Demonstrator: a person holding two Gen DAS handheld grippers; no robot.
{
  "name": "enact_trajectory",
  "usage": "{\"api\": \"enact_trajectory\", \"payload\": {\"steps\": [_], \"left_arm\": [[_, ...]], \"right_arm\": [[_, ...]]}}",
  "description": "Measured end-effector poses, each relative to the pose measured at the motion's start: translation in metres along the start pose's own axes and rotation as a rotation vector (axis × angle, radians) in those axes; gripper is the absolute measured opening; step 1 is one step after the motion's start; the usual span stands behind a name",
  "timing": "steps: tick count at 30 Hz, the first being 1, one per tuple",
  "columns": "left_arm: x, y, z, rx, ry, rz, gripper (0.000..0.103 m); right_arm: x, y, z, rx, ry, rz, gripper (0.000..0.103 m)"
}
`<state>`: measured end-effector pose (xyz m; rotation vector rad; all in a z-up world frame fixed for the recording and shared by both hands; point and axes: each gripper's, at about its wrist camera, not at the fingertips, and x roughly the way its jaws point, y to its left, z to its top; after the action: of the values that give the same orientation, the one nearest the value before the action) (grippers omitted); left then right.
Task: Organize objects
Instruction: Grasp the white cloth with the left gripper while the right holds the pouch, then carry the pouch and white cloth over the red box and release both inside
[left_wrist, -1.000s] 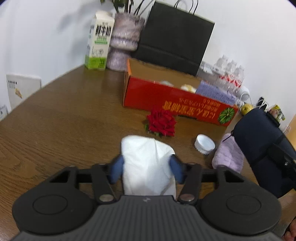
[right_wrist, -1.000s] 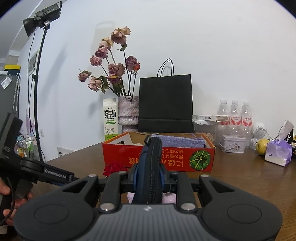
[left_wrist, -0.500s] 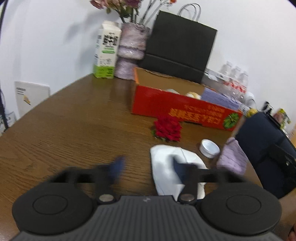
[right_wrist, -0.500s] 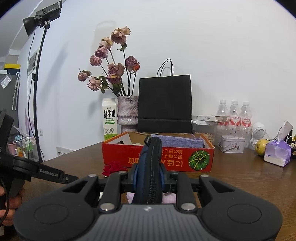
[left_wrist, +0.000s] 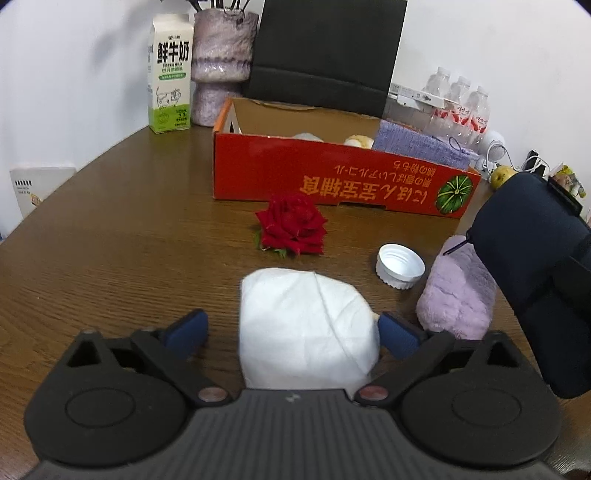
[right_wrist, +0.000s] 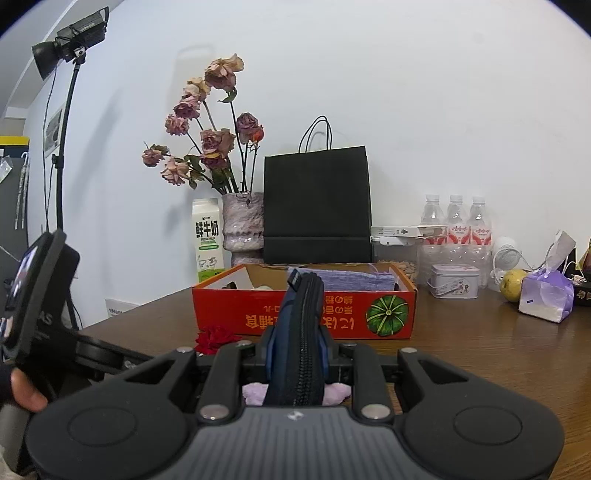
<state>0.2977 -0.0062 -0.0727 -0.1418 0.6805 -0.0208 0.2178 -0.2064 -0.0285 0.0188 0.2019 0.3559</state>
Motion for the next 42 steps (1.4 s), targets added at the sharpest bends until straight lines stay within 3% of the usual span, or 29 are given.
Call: {"api": "enact_trajectory", "payload": {"steps": [2,3,7,13,16,30,42], "left_arm": [[-0.004,0.001,-0.001,-0.005,-0.014,0.0,0.072],[-0.004,0.002,-0.002,-0.01,-0.015,-0.011,0.07],[-0.011,0.007,-0.003,-0.037,-0.026,-0.043,0.066],[-0.022,0.011,-0.005,-0.052,-0.063,-0.025,0.063],[-0.034,0.009,-0.007,-0.035,-0.114,-0.011,0.055],[-0.07,-0.012,0.011,0.048,-0.279,-0.016,0.054],[-0.076,-0.04,0.048,0.069,-0.349,-0.03,0.054]], "right_arm": [[0.001,0.0,0.0,0.002,0.004,0.006,0.021],[0.001,0.0,0.0,0.001,0.005,0.008,0.021],[0.001,0.0,0.0,0.002,0.003,0.007,0.021],[0.0,0.0,0.0,0.001,0.002,0.007,0.021],[0.0,0.001,0.0,0.002,-0.003,0.008,0.021],[-0.001,0.002,0.006,-0.002,-0.032,0.023,0.021],[0.014,0.005,0.033,-0.032,-0.069,0.034,0.021]]}}
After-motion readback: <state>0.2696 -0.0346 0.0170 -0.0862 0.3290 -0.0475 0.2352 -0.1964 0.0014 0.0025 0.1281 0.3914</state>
